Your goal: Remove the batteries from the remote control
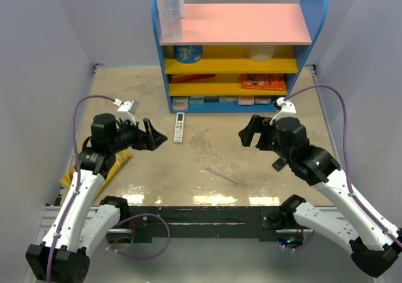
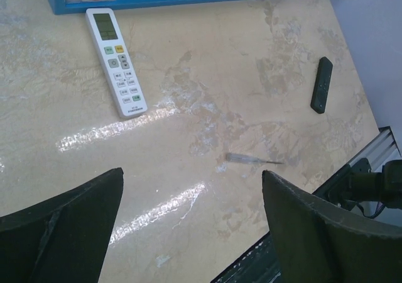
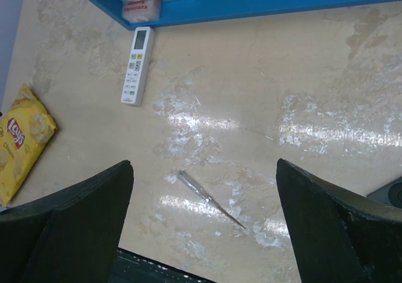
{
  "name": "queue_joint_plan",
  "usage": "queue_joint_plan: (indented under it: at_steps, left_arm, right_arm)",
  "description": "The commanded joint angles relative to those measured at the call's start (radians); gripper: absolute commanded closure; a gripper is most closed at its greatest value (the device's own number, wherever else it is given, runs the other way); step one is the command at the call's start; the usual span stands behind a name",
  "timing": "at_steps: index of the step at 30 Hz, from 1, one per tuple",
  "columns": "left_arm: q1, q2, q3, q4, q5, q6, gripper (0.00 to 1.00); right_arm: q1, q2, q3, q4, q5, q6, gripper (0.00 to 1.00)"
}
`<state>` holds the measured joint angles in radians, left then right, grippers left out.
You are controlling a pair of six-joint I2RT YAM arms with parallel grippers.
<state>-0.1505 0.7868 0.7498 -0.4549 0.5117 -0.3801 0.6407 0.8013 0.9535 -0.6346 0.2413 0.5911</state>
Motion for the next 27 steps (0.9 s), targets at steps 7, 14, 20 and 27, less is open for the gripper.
queue_joint_plan:
  at_steps: [7, 14, 20, 27]
  left_arm:
    - [0.005, 0.095, 0.062, -0.005, -0.152, 0.043, 0.09]
    - [-0.064, 0.247, 0.186, -0.022, -0.364, 0.041, 0.13]
    - [-0.257, 0.470, 0.256, 0.015, -0.594, -0.008, 0.17]
    - [-0.351, 0.802, 0.436, -0.031, -0.720, 0.030, 0.29]
  right_arm:
    - [0.001, -0.019, -0.024, 0.095, 0.006, 0.003, 0.02]
    - [0.001, -0.070, -0.042, 0.144, -0.014, -0.045, 0.02]
    - [0.002, -0.142, -0.100, 0.200, -0.077, -0.097, 0.05]
    - [0.002, -0.244, -0.119, 0.225, -0.131, -0.155, 0.11]
